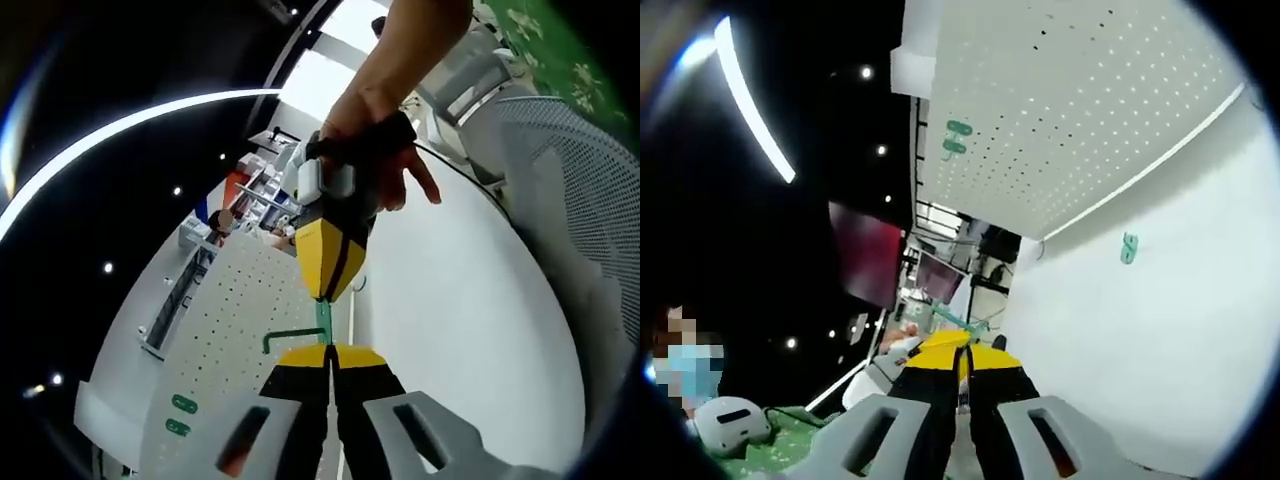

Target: Insert the hook assembly into the mounting plate slot until the hook locks in place.

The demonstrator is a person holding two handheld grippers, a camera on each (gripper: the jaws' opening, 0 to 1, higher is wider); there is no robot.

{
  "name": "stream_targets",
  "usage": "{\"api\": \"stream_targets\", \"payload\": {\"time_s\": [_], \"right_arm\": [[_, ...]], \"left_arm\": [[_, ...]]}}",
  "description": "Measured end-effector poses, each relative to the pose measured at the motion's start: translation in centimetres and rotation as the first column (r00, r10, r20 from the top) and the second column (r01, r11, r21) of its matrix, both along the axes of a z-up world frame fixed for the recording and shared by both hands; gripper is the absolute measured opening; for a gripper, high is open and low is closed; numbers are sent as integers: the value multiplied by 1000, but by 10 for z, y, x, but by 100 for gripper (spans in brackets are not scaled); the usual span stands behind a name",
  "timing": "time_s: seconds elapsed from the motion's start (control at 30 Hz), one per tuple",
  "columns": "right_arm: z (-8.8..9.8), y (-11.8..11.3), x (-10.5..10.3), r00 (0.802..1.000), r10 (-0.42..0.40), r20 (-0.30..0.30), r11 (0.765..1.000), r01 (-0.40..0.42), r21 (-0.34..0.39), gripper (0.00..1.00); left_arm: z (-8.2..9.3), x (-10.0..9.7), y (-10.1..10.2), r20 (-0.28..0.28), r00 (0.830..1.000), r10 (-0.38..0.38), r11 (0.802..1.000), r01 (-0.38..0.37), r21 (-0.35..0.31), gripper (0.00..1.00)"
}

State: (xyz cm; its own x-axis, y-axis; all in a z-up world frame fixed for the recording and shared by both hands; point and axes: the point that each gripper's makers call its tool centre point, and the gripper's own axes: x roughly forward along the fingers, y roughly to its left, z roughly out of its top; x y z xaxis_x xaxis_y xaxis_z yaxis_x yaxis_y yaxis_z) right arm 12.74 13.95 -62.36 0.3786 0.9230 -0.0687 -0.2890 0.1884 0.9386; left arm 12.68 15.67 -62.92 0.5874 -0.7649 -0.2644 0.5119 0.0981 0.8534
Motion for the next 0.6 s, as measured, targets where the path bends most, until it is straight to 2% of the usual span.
{"api": "stream_targets", "payload": {"time_s": [0.17,0.6], "right_arm": [[1,-2,4,1000,-19,3,1000,19,7,2],[-6,-8,12,998,-54,-43,998,54,9,3]], "left_arm": [[2,0,-1,9,1000,2,1000,-2,0,1],[5,-3,-4,56,998,-14,1000,13,19,1]]}}
